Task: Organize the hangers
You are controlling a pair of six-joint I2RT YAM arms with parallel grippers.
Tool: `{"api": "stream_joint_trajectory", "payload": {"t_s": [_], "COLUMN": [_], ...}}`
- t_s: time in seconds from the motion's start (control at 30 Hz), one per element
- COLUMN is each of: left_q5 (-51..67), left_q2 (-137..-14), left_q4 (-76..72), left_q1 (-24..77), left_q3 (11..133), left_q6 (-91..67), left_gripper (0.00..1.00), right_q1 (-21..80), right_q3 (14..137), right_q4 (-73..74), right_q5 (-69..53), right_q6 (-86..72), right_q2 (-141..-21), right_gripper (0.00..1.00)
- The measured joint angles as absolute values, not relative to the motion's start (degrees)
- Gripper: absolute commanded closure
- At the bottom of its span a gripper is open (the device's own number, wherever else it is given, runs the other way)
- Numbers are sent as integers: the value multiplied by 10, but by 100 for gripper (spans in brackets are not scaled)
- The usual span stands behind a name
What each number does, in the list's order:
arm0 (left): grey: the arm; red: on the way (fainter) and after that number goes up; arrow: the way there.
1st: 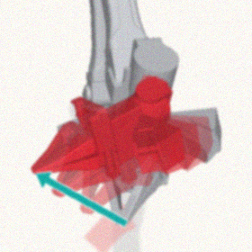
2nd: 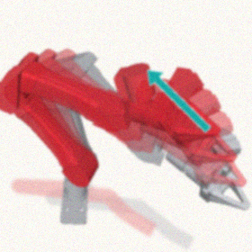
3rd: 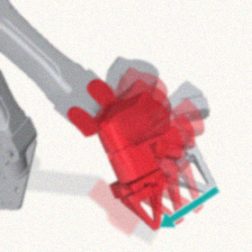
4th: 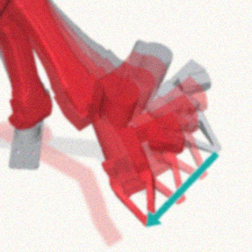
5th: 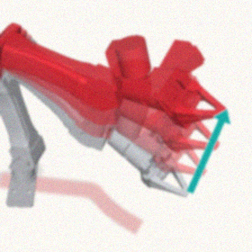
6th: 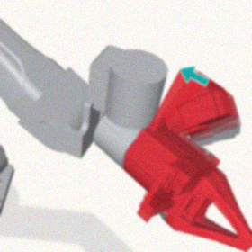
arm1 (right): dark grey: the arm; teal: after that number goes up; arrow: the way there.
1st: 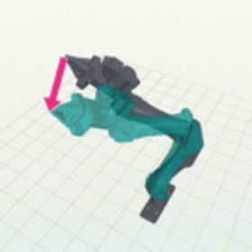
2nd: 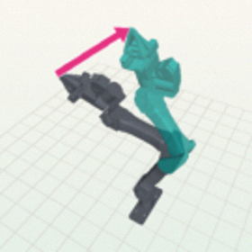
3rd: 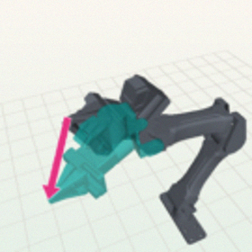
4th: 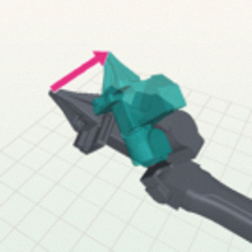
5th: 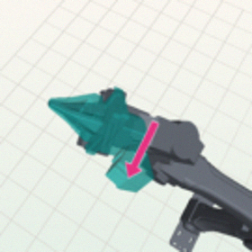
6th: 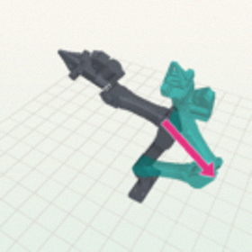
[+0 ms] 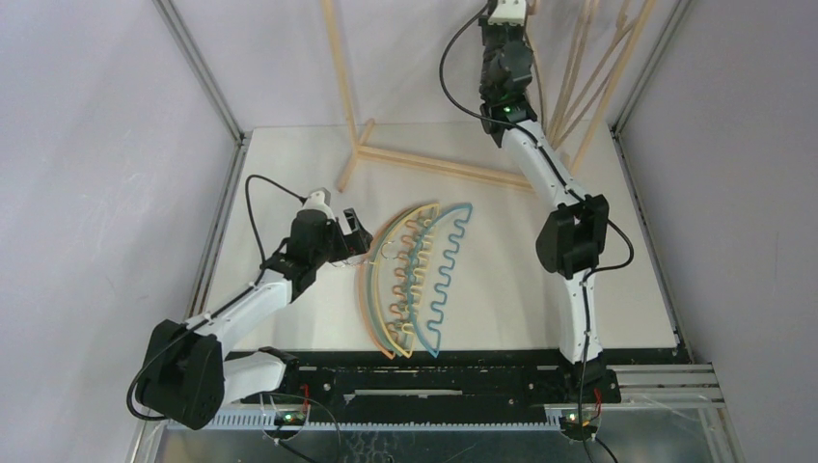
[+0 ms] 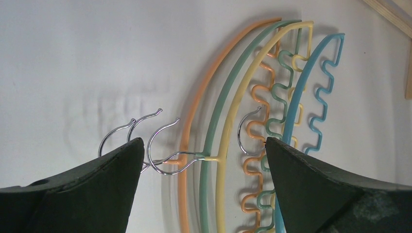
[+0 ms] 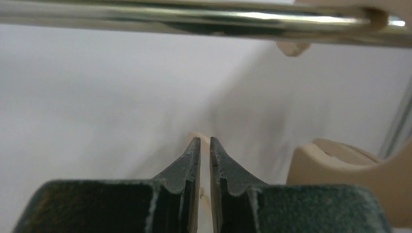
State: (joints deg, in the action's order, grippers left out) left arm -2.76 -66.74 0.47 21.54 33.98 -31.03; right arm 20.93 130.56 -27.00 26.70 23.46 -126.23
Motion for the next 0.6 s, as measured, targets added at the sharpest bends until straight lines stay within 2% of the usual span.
{"api": "stream_joint_trajectory", "payload": {"t_s": [0.6], "left_q5": [-13], "left_q2": [-678], "left_q4": [-10], "left_q1": [215], "left_q3": [340], "left_q6": [-310], "left_gripper": [1], "right_q1": [138], "right_q3": [1141], "right_q4": [-442], "right_q5": [462], "right_q6": [319], "right_q2": [-1231], "right_gripper": [84]}}
